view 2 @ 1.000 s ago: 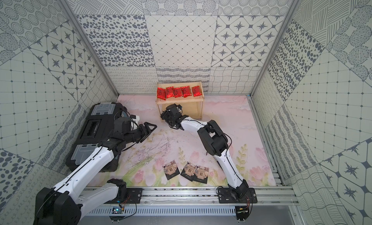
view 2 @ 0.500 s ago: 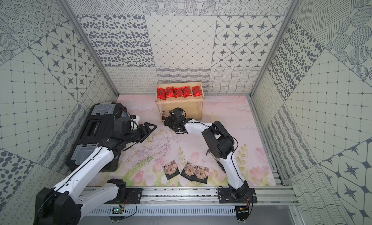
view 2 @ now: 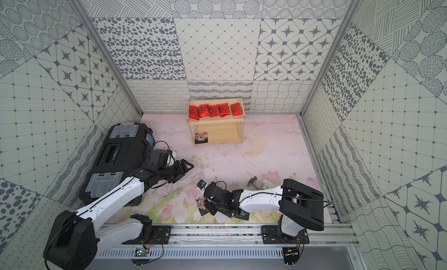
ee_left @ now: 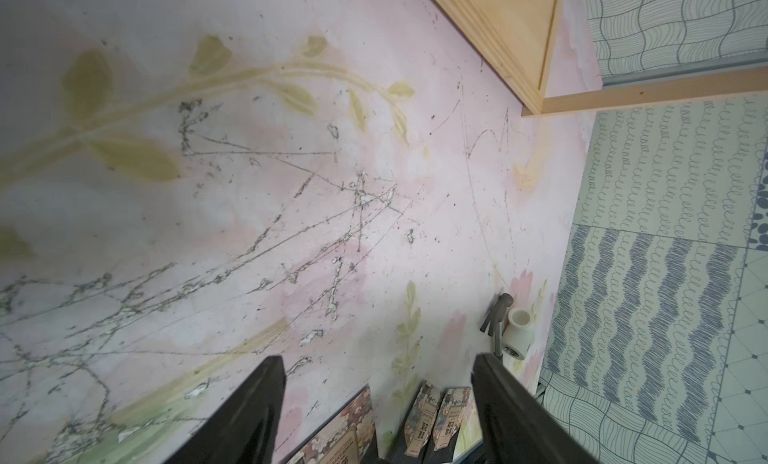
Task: Place the tea bags on the shelf by color
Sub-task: Move the tea bag to the center of the board, then pick up the tea bag from the center of the board.
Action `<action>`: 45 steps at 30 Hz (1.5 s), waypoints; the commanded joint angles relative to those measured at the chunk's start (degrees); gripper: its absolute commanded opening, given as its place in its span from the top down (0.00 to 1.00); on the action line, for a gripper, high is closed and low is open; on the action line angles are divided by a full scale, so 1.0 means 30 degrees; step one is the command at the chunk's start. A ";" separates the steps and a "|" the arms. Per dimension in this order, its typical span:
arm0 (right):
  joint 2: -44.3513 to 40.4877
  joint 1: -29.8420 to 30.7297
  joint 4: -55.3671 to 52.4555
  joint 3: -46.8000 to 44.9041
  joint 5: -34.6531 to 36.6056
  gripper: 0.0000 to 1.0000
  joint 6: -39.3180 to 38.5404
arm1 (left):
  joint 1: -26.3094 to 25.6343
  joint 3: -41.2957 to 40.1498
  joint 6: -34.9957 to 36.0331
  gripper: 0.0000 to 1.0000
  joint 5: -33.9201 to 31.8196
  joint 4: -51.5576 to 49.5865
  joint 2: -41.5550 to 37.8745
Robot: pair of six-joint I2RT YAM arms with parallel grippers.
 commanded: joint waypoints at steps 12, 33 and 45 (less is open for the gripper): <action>0.3135 -0.0619 0.5301 -0.0113 0.1205 0.74 -0.0469 | -0.0445 -0.0761 0.0822 0.24 0.1783 0.0652 0.1428; 0.1211 -0.7980 0.8388 -0.0972 -1.0909 0.71 0.6537 | -0.2739 -0.1090 0.1881 0.40 0.1084 0.2908 0.3985; 0.5180 -0.9494 1.1572 -0.0383 -1.5529 0.67 1.0471 | -0.2291 -0.2994 0.1507 0.40 0.0421 0.3397 0.3259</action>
